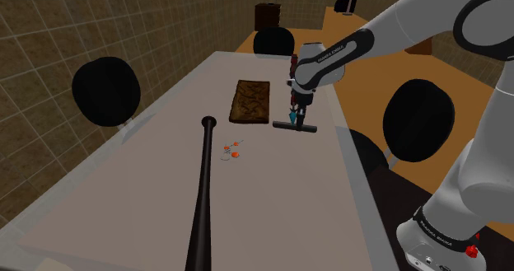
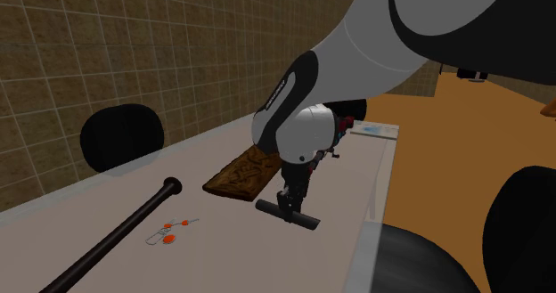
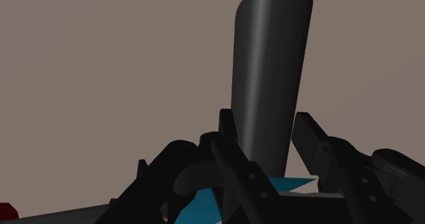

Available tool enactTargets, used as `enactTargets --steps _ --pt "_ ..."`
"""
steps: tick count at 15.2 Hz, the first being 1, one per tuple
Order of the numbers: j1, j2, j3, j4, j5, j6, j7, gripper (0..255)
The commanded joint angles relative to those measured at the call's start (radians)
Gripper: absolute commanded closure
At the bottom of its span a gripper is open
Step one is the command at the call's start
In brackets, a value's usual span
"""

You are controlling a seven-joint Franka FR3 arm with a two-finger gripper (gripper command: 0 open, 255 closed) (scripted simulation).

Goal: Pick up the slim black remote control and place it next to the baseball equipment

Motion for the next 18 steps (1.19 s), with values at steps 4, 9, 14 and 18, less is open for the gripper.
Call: enactTargets --steps 4,9,14,18 --pt "0.001 0.001 0.001 -0.002 0.000 -0.001 0.001 255" --pt "0.003 -0.032 -0.001 0.013 -0.010 -0.048 0.009 255" --pt "0.004 -0.069 -0.003 0.040 -0.022 -0.110 0.020 255" --pt "0.004 -0.095 -0.004 0.065 -0.030 -0.160 0.028 255"
